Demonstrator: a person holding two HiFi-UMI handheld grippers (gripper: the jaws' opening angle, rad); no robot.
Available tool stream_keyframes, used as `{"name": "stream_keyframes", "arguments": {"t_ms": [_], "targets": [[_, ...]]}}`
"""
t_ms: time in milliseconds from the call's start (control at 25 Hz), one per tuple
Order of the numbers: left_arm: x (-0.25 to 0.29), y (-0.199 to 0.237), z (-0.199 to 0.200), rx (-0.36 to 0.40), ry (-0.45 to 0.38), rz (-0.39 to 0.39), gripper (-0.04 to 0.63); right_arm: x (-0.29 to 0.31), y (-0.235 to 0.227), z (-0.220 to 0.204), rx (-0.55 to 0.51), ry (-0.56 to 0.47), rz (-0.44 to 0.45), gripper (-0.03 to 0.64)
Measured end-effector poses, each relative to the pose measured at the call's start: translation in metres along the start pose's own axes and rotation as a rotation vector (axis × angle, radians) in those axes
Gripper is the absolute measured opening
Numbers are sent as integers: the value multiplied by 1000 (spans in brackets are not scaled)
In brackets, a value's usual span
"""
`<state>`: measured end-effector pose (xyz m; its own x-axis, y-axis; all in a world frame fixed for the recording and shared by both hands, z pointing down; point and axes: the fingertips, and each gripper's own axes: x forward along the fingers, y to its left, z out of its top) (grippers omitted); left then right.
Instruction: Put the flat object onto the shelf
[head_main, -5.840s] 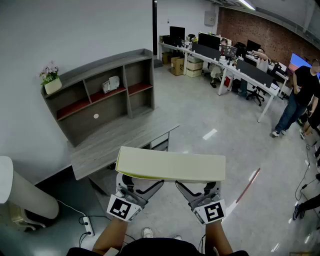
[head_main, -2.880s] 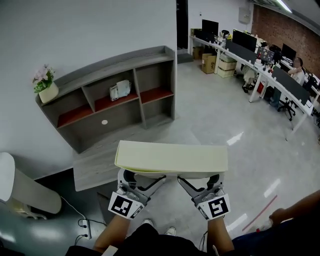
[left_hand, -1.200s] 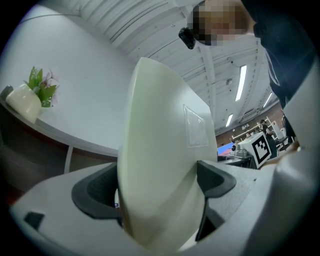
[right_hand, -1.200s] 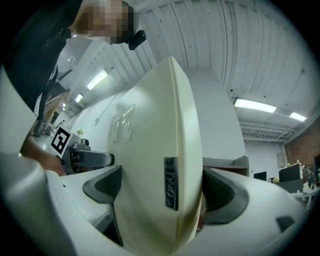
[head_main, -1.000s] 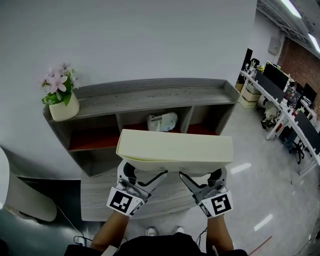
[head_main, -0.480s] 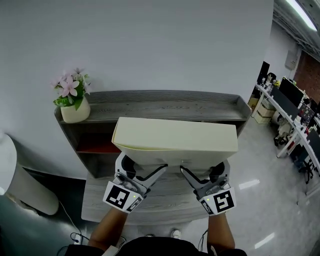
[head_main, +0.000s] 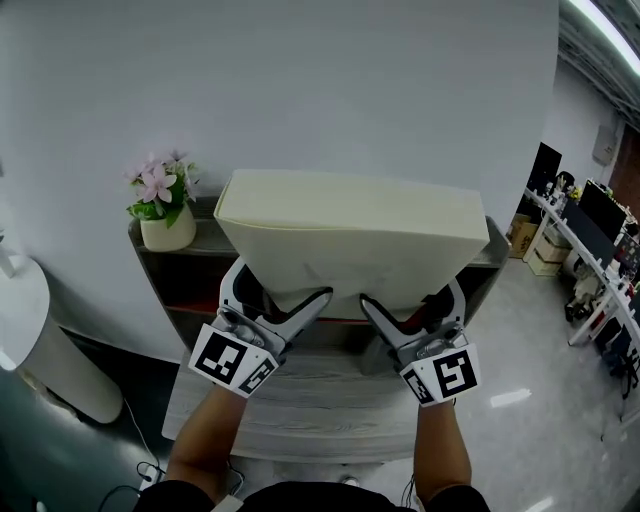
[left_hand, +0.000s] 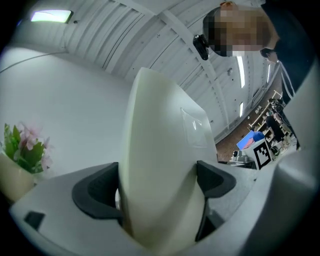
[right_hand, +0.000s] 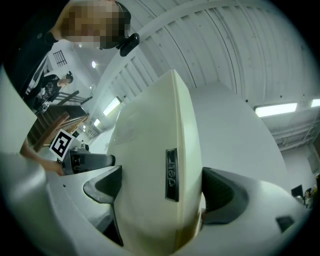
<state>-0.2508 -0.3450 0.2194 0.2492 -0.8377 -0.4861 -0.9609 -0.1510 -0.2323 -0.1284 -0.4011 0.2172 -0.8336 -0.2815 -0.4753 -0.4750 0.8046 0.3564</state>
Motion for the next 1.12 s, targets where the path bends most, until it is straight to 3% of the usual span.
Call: {"name": "stream_keyframes", "arguments": {"t_ms": [280, 520, 800, 1120], "targets": [[36, 22, 41, 3, -34, 45, 483, 37, -32, 36, 21, -81, 32, 482], [76, 48, 54, 55, -17, 56, 483, 76, -64, 34, 82, -57, 52, 482], [116, 73, 42, 80, 34, 63, 483, 112, -95, 11, 129, 1, 60, 482], [142, 95, 3, 52, 129, 65, 483, 132, -115, -33, 187, 92, 53, 482]]}}
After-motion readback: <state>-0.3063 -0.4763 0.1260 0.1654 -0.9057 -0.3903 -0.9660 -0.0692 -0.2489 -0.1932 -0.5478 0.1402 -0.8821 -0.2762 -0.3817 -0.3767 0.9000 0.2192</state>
